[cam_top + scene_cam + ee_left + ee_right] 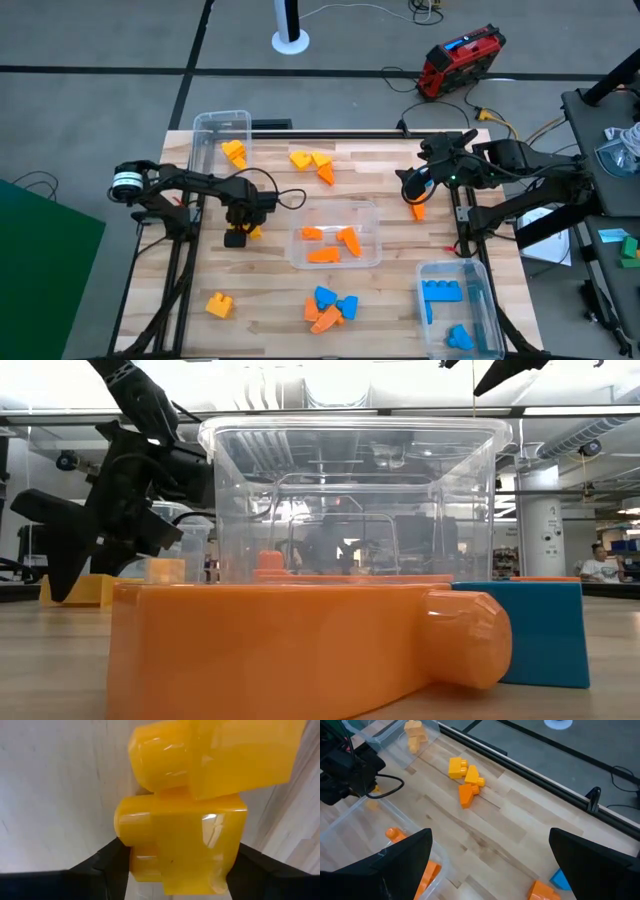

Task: Sort blocks
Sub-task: Put the yellow game piece into the top left transparent bin

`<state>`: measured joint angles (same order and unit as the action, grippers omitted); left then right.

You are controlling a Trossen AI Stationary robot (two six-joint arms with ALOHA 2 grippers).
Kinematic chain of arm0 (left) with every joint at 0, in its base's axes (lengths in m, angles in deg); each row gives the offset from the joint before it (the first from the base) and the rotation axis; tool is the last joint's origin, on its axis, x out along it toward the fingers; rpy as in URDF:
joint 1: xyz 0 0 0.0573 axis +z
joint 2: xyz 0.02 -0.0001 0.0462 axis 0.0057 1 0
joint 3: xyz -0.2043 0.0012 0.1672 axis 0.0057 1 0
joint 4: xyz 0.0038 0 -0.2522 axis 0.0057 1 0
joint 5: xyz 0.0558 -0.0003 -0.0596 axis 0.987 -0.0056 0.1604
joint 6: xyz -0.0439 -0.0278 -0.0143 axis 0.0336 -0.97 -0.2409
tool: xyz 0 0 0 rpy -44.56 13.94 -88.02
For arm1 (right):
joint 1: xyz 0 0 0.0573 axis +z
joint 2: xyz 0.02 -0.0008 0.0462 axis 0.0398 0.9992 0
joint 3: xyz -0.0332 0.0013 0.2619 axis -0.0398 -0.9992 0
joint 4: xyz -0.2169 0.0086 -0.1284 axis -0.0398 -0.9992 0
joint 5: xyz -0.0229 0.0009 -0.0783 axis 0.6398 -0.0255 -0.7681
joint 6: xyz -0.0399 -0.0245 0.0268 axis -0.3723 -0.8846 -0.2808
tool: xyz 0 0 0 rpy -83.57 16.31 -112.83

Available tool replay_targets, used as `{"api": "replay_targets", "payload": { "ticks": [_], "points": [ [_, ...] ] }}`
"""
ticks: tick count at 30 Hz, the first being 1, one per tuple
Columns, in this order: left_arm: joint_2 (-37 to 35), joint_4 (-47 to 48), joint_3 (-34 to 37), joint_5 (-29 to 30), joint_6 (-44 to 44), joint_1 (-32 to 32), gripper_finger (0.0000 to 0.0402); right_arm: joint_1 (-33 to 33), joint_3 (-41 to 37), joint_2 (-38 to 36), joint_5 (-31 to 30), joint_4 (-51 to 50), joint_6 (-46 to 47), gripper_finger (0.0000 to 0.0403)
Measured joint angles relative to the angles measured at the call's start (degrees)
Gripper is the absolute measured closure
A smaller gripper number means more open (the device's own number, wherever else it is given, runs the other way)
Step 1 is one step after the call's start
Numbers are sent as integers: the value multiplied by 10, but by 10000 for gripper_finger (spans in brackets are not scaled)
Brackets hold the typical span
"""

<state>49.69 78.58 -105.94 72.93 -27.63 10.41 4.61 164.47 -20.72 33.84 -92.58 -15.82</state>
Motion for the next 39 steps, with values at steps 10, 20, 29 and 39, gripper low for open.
{"api": "replay_targets", "payload": {
  "ticks": [10, 20, 29, 39],
  "points": [
    [-47, 5, -7, -11, -21, 0, 161, 0, 0, 0, 0, 0, -6, 9],
    [-175, 34, -11, -12, -111, 0, 163, -1, 0, 0, 0, 0, -39, 9],
    [-300, 29, -70, 86, -266, 0, 163, -4, 0, 0, 1, 1, -41, 9],
    [-325, 92, -223, 321, -385, 48, 163, -4, 0, 0, 1, 36, -52, 9]
  ]
}}
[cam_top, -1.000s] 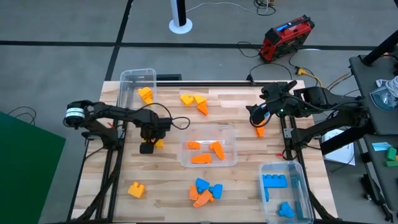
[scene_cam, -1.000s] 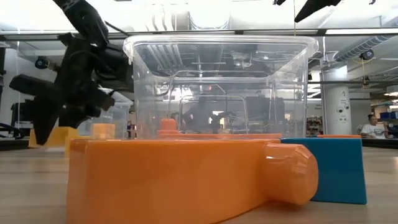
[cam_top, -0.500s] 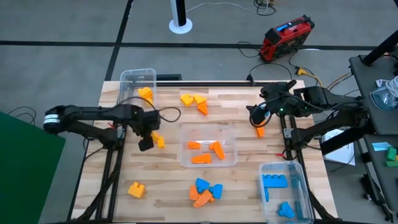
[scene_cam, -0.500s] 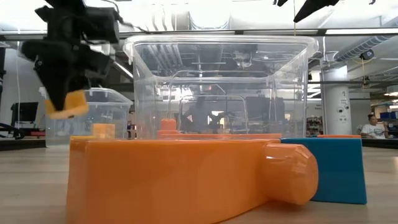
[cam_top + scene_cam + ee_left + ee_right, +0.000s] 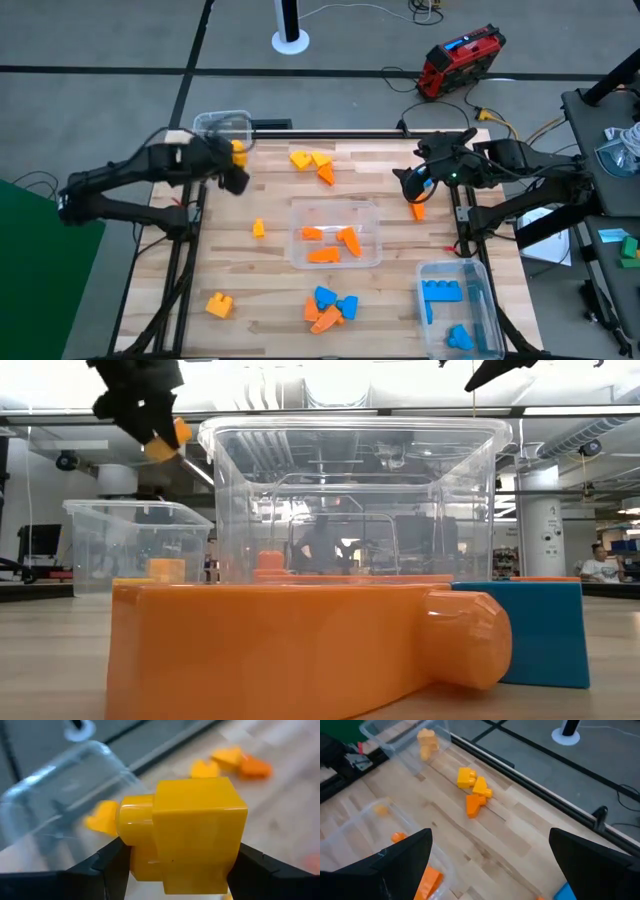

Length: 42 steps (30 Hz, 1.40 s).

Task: Sort blocks
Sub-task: Put the yellow game piece into the top left transparent bin, then put the blue game piece into the bottom right transparent bin

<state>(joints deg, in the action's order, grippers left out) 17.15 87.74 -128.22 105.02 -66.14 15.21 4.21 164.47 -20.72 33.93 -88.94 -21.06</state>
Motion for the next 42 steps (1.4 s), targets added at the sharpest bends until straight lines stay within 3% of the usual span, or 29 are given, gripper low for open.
{"api": "replay_targets", "payload": {
  "ticks": [7, 15, 23, 29, 33, 38, 42],
  "points": [
    [24, 33, -22, 30, 28, 133, 163, -11, 0, 0, 0, 35, -38, 9],
    [55, 19, 38, -58, 63, 269, 156, -12, 0, 0, 0, 51, -53, 9],
    [79, 8, 33, -60, 93, 279, 107, -12, 0, 0, 1, 51, -62, 9],
    [80, 8, 18, -59, 94, 279, 99, -12, 0, 0, 5, 70, -69, 9],
    [78, 8, -9, -81, 83, 278, 99, -20, 0, 8, 9, 167, -148, 9],
    [70, 20, -59, -137, 50, 266, 99, -85, 0, 37, 59, 320, -256, 9],
    [59, 24, -95, -141, 43, 242, 99, -121, 0, 68, 93, 400, -332, 9]
  ]
}}
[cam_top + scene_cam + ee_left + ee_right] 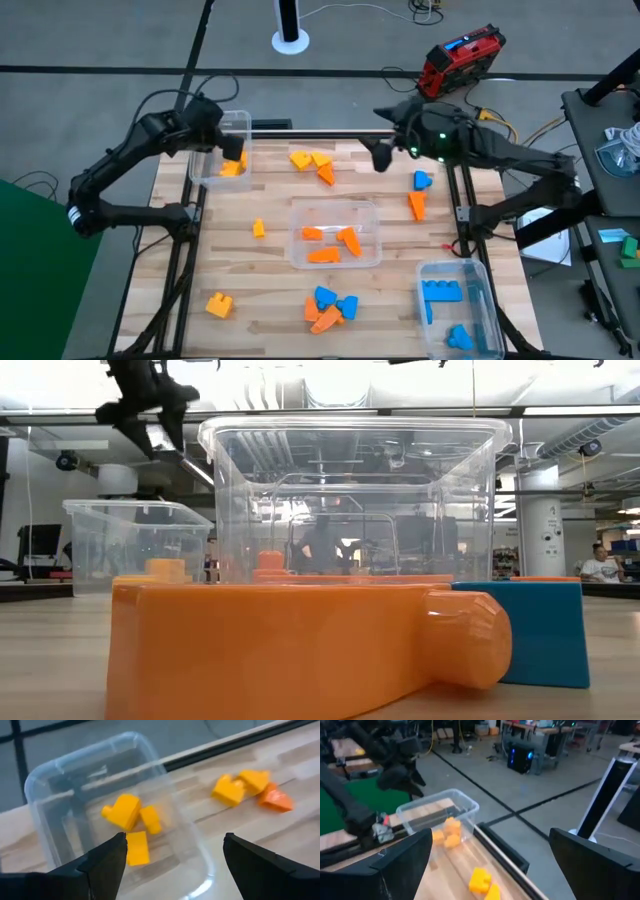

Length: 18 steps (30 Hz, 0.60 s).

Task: Sort blocks
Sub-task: Put the blue game piece into the bottom right transparent bin

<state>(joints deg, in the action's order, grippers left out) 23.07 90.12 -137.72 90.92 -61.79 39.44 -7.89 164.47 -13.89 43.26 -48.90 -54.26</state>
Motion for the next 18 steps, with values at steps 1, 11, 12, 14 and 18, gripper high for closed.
{"api": "replay_targets", "payload": {
  "ticks": [1, 11, 12, 14, 18],
  "points": [
    [-3, -1, -6, 0, -1, -5, 99, -6, 0, 9, 2, 15, -9, 9],
    [-33, 1, -9, 17, -3, -20, 99, -20, 21, 54, 4, 55, -1, 9],
    [-35, 0, -6, 23, -2, -20, 99, -20, 22, 53, 4, 55, 0, 9],
    [-37, 1, -1, 32, -2, -20, 99, -20, 24, 50, 3, 51, 0, 9],
    [-37, -8, 1, 48, 9, -20, 99, -21, 24, 43, -2, 50, 0, 9]
  ]
}}
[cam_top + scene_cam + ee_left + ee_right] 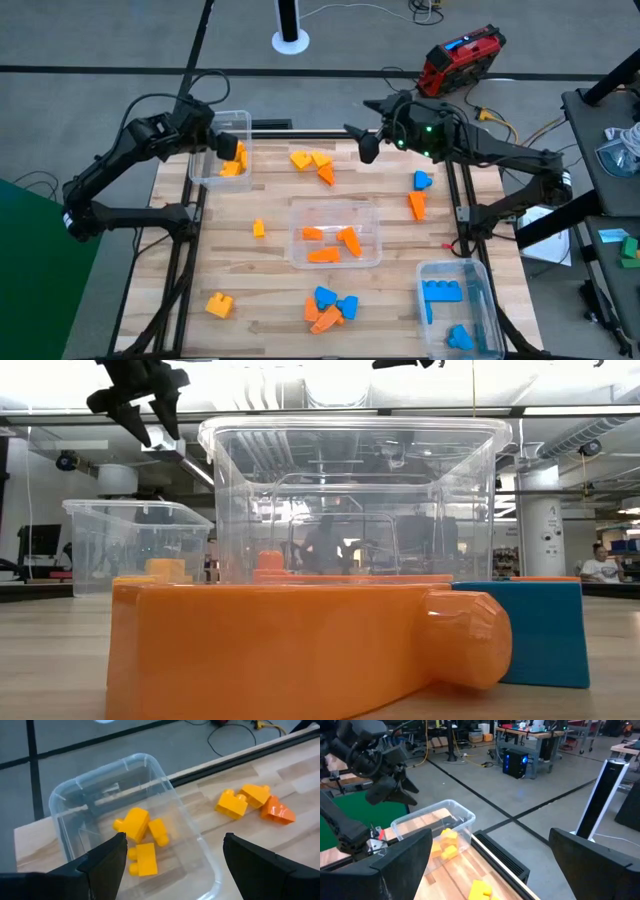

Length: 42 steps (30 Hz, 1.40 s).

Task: Sort blocks
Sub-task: Put the blue game piece into the bottom right transparent bin

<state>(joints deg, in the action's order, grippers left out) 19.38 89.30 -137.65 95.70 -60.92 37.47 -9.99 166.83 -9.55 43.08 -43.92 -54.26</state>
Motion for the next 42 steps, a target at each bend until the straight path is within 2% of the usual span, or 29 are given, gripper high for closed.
{"api": "replay_targets", "payload": {
  "ticks": [10, 23, 25, 28, 31, 34, 42],
  "points": [
    [5, -7, 1, 6, 7, 0, 99, -8, 0, 0, -1, 0, 26, 9],
    [6, -23, 1, 5, 4, 0, 99, -8, 0, 0, -1, -98, 84, 9],
    [6, -23, 0, -24, -15, 0, 99, -10, 4, -2, 0, -101, 106, 9],
    [5, -26, -3, -116, -69, -3, 99, -21, 27, -7, 19, -103, 175, 9],
    [5, -27, -4, -163, -114, -26, 99, -31, 47, -12, 61, -100, 201, 9],
    [5, -27, -4, -164, -124, -66, 99, -31, 54, -13, 77, -110, 176, 9],
    [5, -24, -4, -165, -176, -182, 99, -31, 59, -12, 79, -234, 230, 9]
  ]
}}
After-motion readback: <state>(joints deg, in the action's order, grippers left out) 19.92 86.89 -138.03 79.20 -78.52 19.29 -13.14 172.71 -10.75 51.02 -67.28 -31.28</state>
